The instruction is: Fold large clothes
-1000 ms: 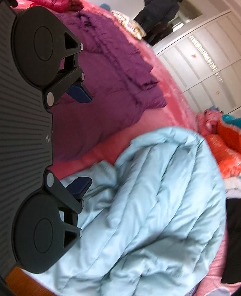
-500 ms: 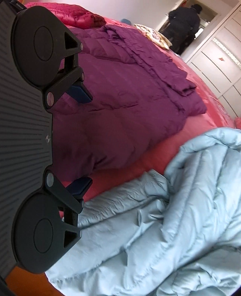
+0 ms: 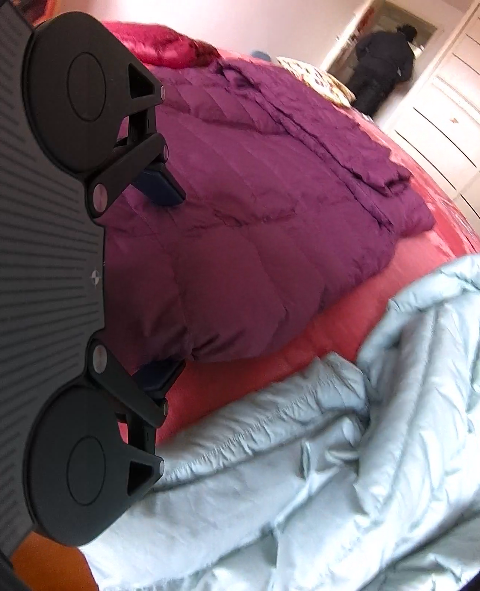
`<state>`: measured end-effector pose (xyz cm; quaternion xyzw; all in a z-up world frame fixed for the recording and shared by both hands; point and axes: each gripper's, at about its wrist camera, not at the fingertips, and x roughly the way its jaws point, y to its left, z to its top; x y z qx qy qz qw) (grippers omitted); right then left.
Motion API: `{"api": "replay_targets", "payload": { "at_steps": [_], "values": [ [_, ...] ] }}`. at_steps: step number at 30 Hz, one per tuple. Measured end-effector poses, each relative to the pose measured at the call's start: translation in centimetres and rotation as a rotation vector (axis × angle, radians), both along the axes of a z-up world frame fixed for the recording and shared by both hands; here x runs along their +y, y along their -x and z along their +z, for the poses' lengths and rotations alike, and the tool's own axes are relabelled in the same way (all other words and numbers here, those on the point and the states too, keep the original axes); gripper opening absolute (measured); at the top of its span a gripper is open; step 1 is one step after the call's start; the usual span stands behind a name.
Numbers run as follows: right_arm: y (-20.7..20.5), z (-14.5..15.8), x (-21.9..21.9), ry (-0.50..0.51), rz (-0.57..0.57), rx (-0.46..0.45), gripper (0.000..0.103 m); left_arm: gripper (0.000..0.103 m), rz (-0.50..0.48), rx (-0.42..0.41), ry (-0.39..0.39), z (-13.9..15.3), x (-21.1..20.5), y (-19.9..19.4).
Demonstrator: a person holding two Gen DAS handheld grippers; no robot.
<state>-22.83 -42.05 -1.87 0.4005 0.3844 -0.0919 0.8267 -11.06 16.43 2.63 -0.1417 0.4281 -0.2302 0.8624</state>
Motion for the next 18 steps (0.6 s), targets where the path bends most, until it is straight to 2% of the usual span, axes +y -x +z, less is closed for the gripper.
{"api": "replay_targets", "payload": {
  "at_steps": [5, 8, 10, 15, 18],
  "values": [
    [0.0, 1.2, 1.3, -0.038, 0.152, -0.097, 0.103, 0.098, -0.053, 0.021, 0.081, -0.1, -0.5, 0.2],
    [-0.7, 1.4, 2.2, 0.006, 0.2, -0.08, 0.103, 0.1, -0.082, 0.04, 0.131, -0.3, -0.7, 0.2],
    [-1.2, 1.0, 2.3, 0.016, 0.189, -0.047, 0.103, 0.101, -0.083, 0.052, 0.154, -0.5, -0.8, 0.1],
    [-1.4, 0.1, 1.4, -0.005, 0.104, -0.029, 0.103, 0.101, -0.088, 0.08, 0.216, -0.7, -0.7, -0.2],
    [-1.1, -0.3, 1.2, -0.016, 0.059, -0.001, 0.103, 0.096, -0.093, 0.078, 0.215, -0.8, -0.9, -0.1]
  ]
}}
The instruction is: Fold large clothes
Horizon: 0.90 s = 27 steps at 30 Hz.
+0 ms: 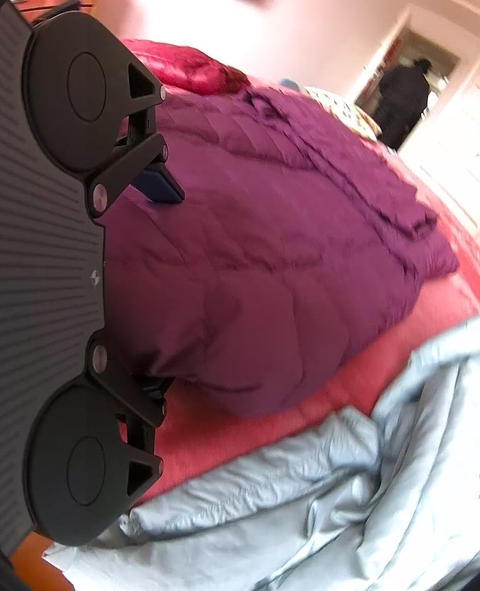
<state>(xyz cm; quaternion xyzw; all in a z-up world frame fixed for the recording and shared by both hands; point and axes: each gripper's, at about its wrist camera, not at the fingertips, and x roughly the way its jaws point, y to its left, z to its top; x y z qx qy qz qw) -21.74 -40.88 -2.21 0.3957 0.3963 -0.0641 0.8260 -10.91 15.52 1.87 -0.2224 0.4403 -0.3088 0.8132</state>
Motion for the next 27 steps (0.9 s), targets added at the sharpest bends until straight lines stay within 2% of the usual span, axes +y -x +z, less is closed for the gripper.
{"api": "replay_targets", "payload": {
  "at_steps": [2, 4, 6, 9, 14, 17, 23, 27],
  "values": [
    [-0.2, -0.3, 0.1, -0.008, -0.012, 0.007, 0.103, 0.089, 0.001, 0.0, 0.0, -0.1, -0.2, 0.0],
    [-0.3, -0.3, 0.2, -0.006, -0.014, 0.012, 0.103, 0.075, 0.009, 0.01, 0.012, -0.2, -0.2, 0.0],
    [-0.5, -0.2, 0.4, 0.0, -0.014, 0.012, 0.103, 0.067, 0.012, 0.023, 0.025, -0.4, -0.2, -0.2],
    [-0.3, 0.1, 0.3, 0.007, -0.003, -0.023, 0.103, 0.055, 0.015, 0.032, 0.038, -0.4, -0.4, -0.2],
    [0.0, 1.4, 0.7, 0.04, 0.016, -0.121, 0.068, 0.042, 0.011, 0.021, 0.043, 0.2, -0.9, 0.1],
    [0.5, 2.3, 1.0, 0.073, 0.018, -0.174, 0.051, 0.035, 0.013, 0.005, 0.089, 0.9, -0.7, 0.3],
    [1.7, 4.2, 2.1, 0.094, 0.018, -0.29, 0.038, 0.03, 0.031, 0.0, 0.202, 2.8, 0.4, 0.7],
    [3.0, 5.4, 3.1, 0.113, 0.03, -0.349, 0.033, 0.028, 0.024, -0.023, 0.241, 4.1, 1.2, 1.3]
  ]
}}
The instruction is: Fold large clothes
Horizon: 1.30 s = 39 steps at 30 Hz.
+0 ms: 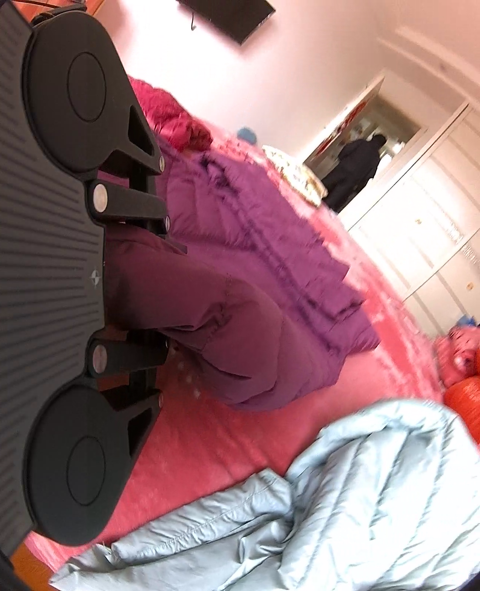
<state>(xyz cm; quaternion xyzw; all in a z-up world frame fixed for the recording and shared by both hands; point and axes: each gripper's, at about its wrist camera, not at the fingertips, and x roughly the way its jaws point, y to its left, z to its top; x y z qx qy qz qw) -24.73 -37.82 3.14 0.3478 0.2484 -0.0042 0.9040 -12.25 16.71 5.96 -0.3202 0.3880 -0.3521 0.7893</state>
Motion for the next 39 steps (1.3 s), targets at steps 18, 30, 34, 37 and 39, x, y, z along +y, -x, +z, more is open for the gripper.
{"api": "replay_targets", "payload": {
  "at_steps": [18, 30, 34, 37, 39],
  "values": [
    [6.9, 5.7, 3.3, 0.0, 0.073, -0.187, 0.031, 0.028, -0.028, -0.109, 0.139, 6.4, 5.7, 8.2],
    [7.8, 11.0, 2.7, -0.08, 0.091, -0.365, 0.031, 0.028, 0.049, -0.111, 0.338, 11.7, 10.3, 11.1],
    [5.2, 11.1, 0.1, -0.162, 0.023, -0.407, 0.031, 0.029, 0.119, -0.09, 0.373, 12.6, 10.5, 9.0],
    [2.2, 10.0, -1.4, -0.236, -0.041, -0.411, 0.031, 0.029, 0.183, -0.054, 0.374, 12.0, 10.1, 5.7],
    [-0.6, 9.3, -2.4, -0.229, -0.084, -0.407, 0.031, 0.029, 0.219, -0.058, 0.341, 11.9, 9.3, 3.3]
  ]
}}
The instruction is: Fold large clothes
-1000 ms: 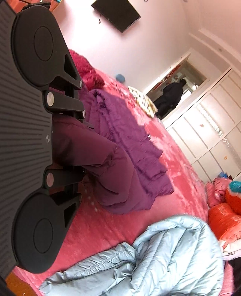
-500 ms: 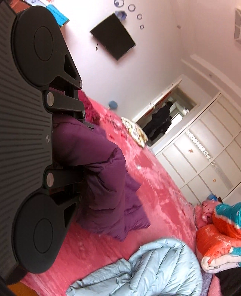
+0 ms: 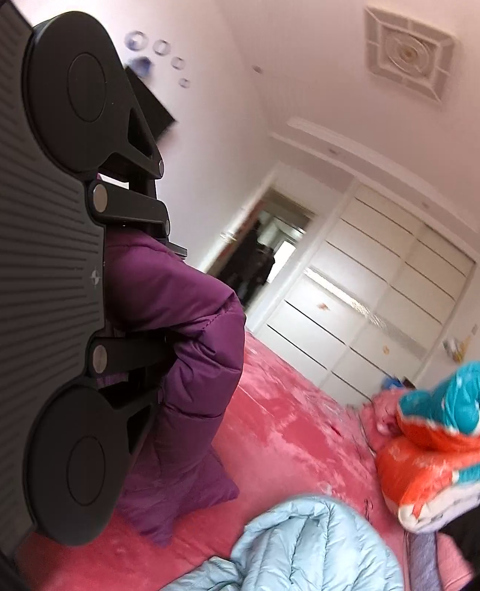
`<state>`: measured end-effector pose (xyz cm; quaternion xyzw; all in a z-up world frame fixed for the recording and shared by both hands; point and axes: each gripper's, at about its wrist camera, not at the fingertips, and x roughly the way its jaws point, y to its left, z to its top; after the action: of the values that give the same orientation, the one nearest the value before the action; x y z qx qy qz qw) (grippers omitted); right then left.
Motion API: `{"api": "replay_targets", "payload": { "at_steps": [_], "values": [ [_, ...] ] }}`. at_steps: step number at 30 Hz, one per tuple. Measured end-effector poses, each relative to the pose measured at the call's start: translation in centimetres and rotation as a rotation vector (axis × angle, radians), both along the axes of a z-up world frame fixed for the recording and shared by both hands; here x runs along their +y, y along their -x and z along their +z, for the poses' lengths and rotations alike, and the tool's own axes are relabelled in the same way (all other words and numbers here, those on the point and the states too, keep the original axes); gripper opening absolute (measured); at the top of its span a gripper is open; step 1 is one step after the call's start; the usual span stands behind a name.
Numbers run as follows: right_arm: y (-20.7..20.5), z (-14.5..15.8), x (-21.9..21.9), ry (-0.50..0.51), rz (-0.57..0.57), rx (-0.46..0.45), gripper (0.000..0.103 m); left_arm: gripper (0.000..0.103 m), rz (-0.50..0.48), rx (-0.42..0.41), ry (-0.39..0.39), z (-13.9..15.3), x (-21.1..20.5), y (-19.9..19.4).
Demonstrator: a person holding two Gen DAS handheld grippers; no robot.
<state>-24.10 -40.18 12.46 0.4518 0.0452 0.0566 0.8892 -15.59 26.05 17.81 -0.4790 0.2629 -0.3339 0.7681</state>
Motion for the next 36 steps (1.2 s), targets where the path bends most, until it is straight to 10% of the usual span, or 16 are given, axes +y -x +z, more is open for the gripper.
{"api": "replay_targets", "payload": {
  "at_steps": [21, 36],
  "values": [
    [-20.8, -10.4, -7.0, -0.066, -0.124, 0.168, 0.035, 0.03, 0.138, 0.013, -0.377, -6.8, -9.8, -21.5],
    [-21.2, -11.6, -6.4, -0.093, -0.116, 0.193, 0.091, 0.039, 0.132, -0.081, -0.544, -8.4, -12.4, -24.6]
  ]
}}
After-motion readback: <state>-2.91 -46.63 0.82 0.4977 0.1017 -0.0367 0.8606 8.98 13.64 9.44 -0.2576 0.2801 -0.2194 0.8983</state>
